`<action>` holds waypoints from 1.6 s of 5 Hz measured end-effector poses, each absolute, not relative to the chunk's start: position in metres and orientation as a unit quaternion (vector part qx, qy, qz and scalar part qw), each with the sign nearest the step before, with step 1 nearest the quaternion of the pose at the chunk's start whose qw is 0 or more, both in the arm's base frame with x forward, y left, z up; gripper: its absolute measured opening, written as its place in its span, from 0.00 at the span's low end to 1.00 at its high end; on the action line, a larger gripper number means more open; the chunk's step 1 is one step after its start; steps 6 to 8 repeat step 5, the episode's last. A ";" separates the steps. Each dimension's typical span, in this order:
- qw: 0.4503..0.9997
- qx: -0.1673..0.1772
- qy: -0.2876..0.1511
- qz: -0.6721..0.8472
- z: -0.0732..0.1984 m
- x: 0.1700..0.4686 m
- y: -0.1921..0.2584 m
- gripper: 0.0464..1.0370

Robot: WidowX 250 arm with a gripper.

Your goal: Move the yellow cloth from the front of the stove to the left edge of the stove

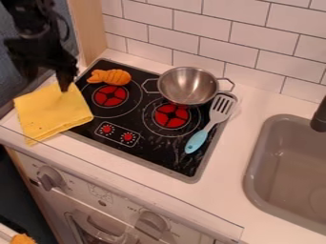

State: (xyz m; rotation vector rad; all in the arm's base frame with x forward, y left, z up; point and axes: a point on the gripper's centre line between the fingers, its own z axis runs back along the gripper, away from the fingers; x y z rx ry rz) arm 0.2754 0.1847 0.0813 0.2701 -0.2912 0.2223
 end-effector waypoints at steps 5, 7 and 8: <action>0.969 0.138 -0.175 0.111 0.104 0.274 0.175 0.96; 0.969 0.138 -0.175 0.111 0.104 0.274 0.175 0.96; 0.969 0.138 -0.175 0.111 0.104 0.274 0.175 0.96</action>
